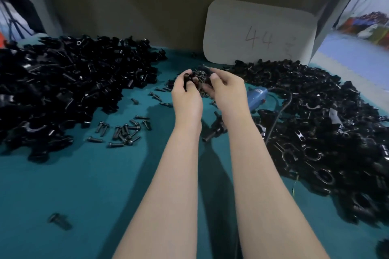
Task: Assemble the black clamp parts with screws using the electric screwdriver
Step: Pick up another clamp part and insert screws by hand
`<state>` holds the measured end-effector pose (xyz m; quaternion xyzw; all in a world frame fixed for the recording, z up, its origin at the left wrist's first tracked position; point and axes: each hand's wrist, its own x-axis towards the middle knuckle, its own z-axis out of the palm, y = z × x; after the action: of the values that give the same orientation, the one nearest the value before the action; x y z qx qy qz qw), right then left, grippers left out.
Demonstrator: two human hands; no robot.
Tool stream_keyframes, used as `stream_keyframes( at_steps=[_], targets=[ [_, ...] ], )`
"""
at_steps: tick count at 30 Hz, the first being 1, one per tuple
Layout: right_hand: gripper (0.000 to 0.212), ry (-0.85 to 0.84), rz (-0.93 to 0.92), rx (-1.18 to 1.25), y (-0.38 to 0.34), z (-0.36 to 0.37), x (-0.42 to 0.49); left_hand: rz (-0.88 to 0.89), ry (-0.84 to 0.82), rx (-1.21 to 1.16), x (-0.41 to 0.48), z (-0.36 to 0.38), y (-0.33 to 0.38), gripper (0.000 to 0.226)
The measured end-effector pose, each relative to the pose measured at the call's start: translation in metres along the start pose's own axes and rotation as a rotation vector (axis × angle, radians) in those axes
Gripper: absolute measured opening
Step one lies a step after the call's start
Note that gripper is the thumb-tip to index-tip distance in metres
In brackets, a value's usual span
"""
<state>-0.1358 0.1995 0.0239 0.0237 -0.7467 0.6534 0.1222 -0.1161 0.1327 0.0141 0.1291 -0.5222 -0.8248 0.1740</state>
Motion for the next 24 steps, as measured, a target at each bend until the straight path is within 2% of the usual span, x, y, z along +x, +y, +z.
stream_keyframes(
  at_steps=[4,7,11,17,22,24],
  targets=[
    [0.029,-0.038,-0.058,-0.117,0.001,-0.002,-0.004,-0.041,-0.081,-0.049,0.007,-0.001,-0.004,0.039],
    [0.034,-0.073,-0.084,-0.21,0.0,-0.004,-0.006,-0.036,-0.138,0.033,0.009,-0.003,-0.006,0.039],
    [0.032,-0.094,-0.109,-0.208,-0.001,-0.007,-0.007,0.007,-0.154,0.105,0.008,-0.003,-0.006,0.041],
    [0.032,-0.12,-0.117,-0.238,0.0,-0.009,-0.005,0.041,-0.123,0.164,0.005,-0.003,-0.002,0.031],
    [0.053,-0.197,-0.234,-0.415,0.001,-0.01,-0.009,0.006,-0.16,0.18,0.003,-0.004,-0.002,0.018],
    [0.048,-0.187,-0.224,-0.369,0.001,-0.012,-0.009,-0.004,-0.172,0.171,0.002,-0.003,-0.002,0.011]
  ],
)
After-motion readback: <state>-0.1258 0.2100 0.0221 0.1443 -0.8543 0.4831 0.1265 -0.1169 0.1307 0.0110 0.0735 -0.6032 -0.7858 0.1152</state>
